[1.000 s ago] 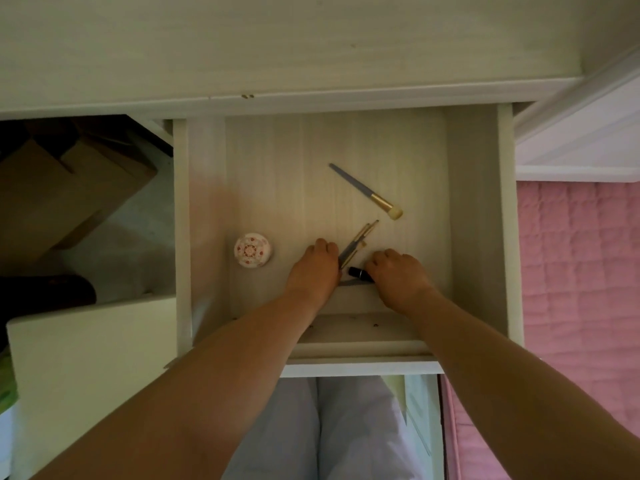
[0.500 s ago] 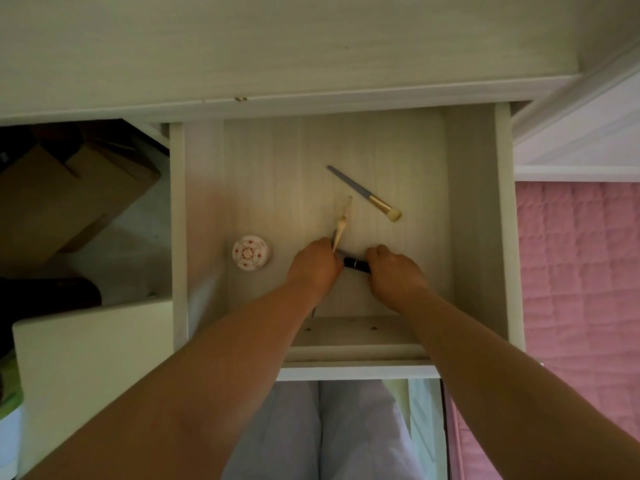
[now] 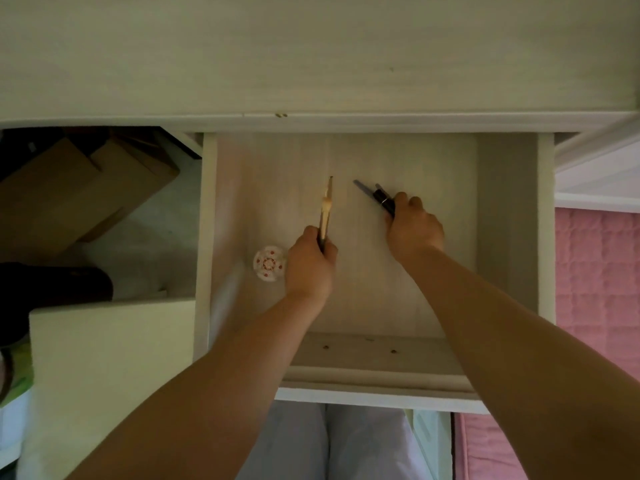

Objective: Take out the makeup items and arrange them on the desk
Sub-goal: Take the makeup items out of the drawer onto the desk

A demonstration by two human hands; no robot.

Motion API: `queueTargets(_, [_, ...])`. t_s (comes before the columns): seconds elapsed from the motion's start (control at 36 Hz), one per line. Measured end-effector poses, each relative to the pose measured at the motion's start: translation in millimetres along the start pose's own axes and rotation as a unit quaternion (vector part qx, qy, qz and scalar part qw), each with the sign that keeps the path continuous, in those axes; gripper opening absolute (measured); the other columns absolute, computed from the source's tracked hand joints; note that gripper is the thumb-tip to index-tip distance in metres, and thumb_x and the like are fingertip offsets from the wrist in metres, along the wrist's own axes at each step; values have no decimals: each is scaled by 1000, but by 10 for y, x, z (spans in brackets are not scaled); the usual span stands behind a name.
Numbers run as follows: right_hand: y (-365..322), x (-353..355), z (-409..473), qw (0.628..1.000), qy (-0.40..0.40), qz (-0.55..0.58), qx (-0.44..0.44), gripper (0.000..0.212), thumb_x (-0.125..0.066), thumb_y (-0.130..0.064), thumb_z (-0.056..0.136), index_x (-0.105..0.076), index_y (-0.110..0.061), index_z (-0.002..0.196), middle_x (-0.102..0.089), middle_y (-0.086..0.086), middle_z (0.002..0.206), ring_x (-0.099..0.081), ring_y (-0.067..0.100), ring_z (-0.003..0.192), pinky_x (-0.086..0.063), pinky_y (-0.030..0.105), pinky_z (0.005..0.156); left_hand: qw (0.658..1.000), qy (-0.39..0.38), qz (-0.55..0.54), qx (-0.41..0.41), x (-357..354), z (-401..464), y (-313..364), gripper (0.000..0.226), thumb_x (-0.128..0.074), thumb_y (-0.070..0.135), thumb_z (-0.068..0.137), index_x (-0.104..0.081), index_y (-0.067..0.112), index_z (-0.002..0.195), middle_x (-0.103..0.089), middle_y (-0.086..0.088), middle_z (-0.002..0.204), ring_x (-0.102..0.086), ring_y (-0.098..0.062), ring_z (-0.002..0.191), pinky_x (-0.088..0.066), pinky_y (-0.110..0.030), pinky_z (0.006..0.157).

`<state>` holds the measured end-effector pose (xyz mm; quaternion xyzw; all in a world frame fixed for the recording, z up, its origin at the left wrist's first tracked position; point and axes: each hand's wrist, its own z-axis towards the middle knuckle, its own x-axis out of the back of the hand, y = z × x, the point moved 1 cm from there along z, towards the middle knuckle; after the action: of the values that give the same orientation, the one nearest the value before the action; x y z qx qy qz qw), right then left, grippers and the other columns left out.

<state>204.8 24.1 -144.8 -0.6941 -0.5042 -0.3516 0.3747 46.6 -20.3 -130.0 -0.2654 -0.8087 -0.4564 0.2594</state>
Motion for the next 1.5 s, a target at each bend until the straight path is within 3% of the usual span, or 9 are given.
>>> queueTargets(0.08, [-51,-53,24,998,-39,-39,-3,38,-47,-15,94,-35,-7,130,-40,15,125,-58,35,92,-55,47,70,998,28,58,-18,199,-11,-17,20,-45,20,97,-42,11,80,-42,4,60,-39,-10,49,-37,-13,47])
queueTargets(0.17, [-134,-107,-32,997,-67,-44,-13,39,-50,-10,91,-37,-7,128,-40,14,123,-55,32,95,-55,48,74,998,5,59,-10,331,-9,-132,24,-46,28,97,-40,14,78,-45,1,60,-45,-18,53,-30,-25,46])
queueTargets(0.44, [-342,-75,-466,985,-140,100,-2,28,-42,-27,97,-49,-5,114,-62,13,102,-59,28,85,-38,27,60,998,-52,29,-32,544,-252,-69,33,-45,34,97,-40,19,68,-43,4,56,-41,-10,48,-31,-20,46])
queueTargets(0.56, [-487,308,-764,982,-75,172,2,26,-42,-28,97,-49,-6,108,-50,5,76,-48,23,66,-35,29,53,999,-19,-39,-27,727,-444,60,28,-45,35,97,-46,27,70,-55,-1,65,-52,-15,56,-40,-24,51])
queueTargets(0.75, [-879,1235,-997,965,63,249,52,25,-44,-25,96,-52,-6,110,-59,11,80,-57,35,74,-35,31,60,978,79,-183,-63,1285,-497,597,15,-49,27,96,-58,21,86,-57,6,66,-55,-6,59,-45,-13,54])
queueTargets(0.92, [-1437,1924,-501,974,122,160,101,28,-40,-29,98,-50,-4,107,-62,16,87,-54,32,72,-34,32,60,970,151,5,-192,2010,86,982,21,-43,22,99,-60,11,104,-59,-1,83,-56,-18,75,-43,-30,66])
queueTargets(1.08, [-1704,2063,110,990,106,87,43,25,-40,-27,96,-47,-6,108,-63,15,96,-58,34,82,-37,33,63,951,125,217,-182,2515,822,964,26,-37,24,101,-53,12,117,-54,-9,100,-56,-28,86,-37,-33,64])
queueTargets(1.28, [-1769,1854,534,989,151,8,7,28,-39,-32,95,-45,-10,112,-60,10,100,-57,32,87,-37,32,61,927,66,318,-186,2593,1445,707,45,-40,12,97,-41,27,139,-49,-6,120,-48,-24,108,-41,-34,84])
queueTargets(1.5, [-1901,1907,943,981,190,-30,-15,36,-38,-35,94,-43,-9,119,-43,12,118,-42,29,108,-37,35,60,889,81,361,-271,2599,1867,777,47,-39,15,97,-35,28,142,-45,-4,125,-43,-24,111,-37,-32,84])
